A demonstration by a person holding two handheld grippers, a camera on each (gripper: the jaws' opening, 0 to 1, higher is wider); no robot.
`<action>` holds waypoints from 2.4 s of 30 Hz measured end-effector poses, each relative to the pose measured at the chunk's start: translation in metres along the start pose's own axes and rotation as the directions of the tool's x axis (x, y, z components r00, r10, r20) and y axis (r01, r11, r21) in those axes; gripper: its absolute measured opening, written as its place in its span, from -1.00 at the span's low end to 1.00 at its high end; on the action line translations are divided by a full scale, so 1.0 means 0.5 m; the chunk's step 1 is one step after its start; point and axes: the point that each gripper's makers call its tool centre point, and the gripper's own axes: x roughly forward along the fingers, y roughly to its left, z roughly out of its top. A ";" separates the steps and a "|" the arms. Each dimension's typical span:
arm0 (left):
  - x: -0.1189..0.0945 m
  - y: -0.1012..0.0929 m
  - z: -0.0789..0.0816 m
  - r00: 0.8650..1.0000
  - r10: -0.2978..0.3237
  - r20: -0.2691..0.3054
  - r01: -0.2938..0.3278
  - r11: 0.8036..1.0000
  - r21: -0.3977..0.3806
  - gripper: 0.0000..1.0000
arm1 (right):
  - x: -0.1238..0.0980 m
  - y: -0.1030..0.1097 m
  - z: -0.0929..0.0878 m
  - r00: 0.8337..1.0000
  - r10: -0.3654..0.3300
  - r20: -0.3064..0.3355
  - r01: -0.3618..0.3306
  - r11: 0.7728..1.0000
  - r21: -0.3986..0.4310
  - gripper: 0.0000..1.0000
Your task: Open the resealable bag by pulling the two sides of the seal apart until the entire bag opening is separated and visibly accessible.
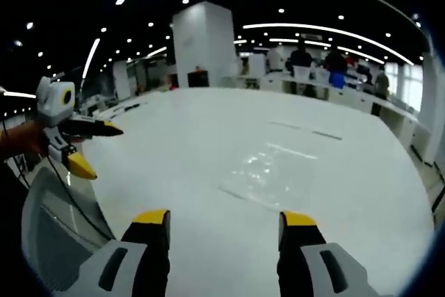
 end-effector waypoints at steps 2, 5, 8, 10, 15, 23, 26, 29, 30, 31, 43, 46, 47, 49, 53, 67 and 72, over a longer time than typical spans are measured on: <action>0.000 0.001 0.000 1.000 0.001 0.000 -0.001 1.000 -0.001 0.82 | 0.009 -0.003 0.000 1.000 0.005 -0.011 -0.005 1.000 -0.022 0.20; 0.000 0.003 -0.002 1.000 0.005 -0.001 -0.005 1.000 -0.005 0.82 | 0.021 -0.009 0.000 1.000 0.014 -0.023 -0.015 0.999 -0.051 0.17; -0.001 0.002 -0.007 1.000 0.004 -0.008 -0.004 1.000 -0.004 0.82 | 0.030 -0.016 -0.001 0.999 0.019 -0.035 -0.022 0.997 -0.071 0.16; -0.001 0.002 -0.011 1.000 0.002 -0.012 -0.002 1.000 -0.003 0.82 | 0.037 -0.018 -0.001 0.999 0.023 -0.043 -0.027 0.996 -0.084 0.15; -0.001 0.003 -0.016 1.000 0.004 -0.020 -0.004 1.000 -0.004 0.82 | 0.058 -0.028 -0.002 0.998 0.026 -0.053 -0.031 0.994 -0.107 0.14; 0.003 0.003 -0.014 1.000 -0.002 -0.025 0.002 1.000 0.003 0.81 | 0.095 -0.029 -0.001 0.996 0.039 -0.079 -0.052 0.985 -0.164 0.09; 0.005 0.004 -0.013 1.000 -0.003 -0.028 0.004 1.000 0.008 0.81 | 0.106 -0.028 -0.002 0.995 0.038 -0.090 -0.055 0.979 -0.197 0.06; 0.006 0.005 -0.012 1.000 -0.005 -0.030 0.005 1.000 0.011 0.80 | 0.120 -0.031 -0.001 0.995 0.034 -0.095 -0.055 0.972 -0.230 0.02; 0.008 0.005 -0.012 0.999 -0.006 -0.032 0.006 1.000 0.012 0.80 | 0.126 -0.034 0.000 0.995 0.031 -0.094 -0.053 0.970 -0.238 0.00; 0.008 0.004 -0.012 0.999 -0.007 -0.034 0.008 1.000 0.013 0.80 | 0.131 -0.036 0.000 0.995 0.029 -0.093 -0.051 0.970 -0.239 -0.02; 0.017 0.007 -0.018 0.999 -0.005 -0.048 0.005 1.000 0.014 0.78 | 0.176 -0.040 -0.001 0.993 -0.004 -0.115 -0.037 0.936 -0.349 -0.17; 0.021 0.009 -0.027 0.998 -0.005 -0.067 0.007 1.000 0.021 0.78 | 0.190 -0.040 -0.002 0.992 -0.020 -0.123 -0.032 0.915 -0.403 -0.22; 0.021 0.009 -0.027 0.998 -0.005 -0.067 0.007 1.000 0.020 0.78 | 0.193 -0.041 -0.003 0.991 -0.027 -0.130 -0.030 0.908 -0.417 -0.23; 0.021 0.009 -0.026 0.998 -0.008 -0.067 0.009 1.000 0.020 0.78 | 0.203 -0.045 -0.004 0.990 -0.046 -0.135 -0.021 0.888 -0.459 -0.27; 0.022 0.012 -0.029 0.997 -0.006 -0.080 0.008 1.000 0.027 0.77 | 0.215 -0.049 -0.008 0.988 -0.060 -0.145 -0.020 0.870 -0.492 -0.35; 0.032 0.033 -0.026 0.996 0.010 -0.093 -0.007 0.999 0.036 0.76 | 0.253 -0.062 -0.029 0.982 -0.120 -0.146 0.018 0.826 -0.563 -0.41; 0.031 0.043 -0.024 0.996 0.022 -0.090 -0.020 1.000 0.024 0.75 | 0.261 -0.060 -0.029 0.983 -0.127 -0.131 0.028 0.815 -0.579 -0.42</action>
